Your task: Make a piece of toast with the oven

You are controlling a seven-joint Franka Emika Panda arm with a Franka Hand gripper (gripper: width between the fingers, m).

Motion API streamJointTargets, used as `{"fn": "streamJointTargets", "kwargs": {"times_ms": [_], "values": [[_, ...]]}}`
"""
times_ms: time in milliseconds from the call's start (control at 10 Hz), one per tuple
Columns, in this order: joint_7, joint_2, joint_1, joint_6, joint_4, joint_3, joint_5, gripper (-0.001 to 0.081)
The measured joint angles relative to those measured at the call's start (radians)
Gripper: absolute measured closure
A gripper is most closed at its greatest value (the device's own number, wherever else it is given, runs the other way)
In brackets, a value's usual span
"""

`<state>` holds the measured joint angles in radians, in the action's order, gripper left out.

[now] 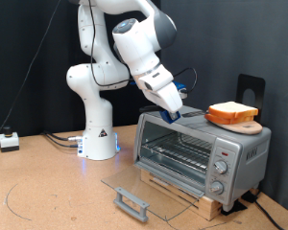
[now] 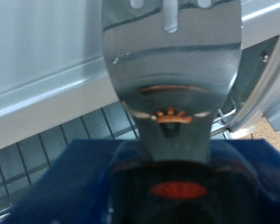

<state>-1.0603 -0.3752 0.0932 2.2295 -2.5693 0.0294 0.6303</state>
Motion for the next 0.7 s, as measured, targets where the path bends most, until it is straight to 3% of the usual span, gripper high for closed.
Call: {"fn": "streamJointTargets", "kwargs": {"times_ms": [300, 700], "values": [[0.069, 0.014, -0.005, -0.024, 0.028, 0.000, -0.033, 0.0408], [0.115, 0.086, -0.007, -0.002, 0.076, -0.004, -0.079, 0.0408]]}}
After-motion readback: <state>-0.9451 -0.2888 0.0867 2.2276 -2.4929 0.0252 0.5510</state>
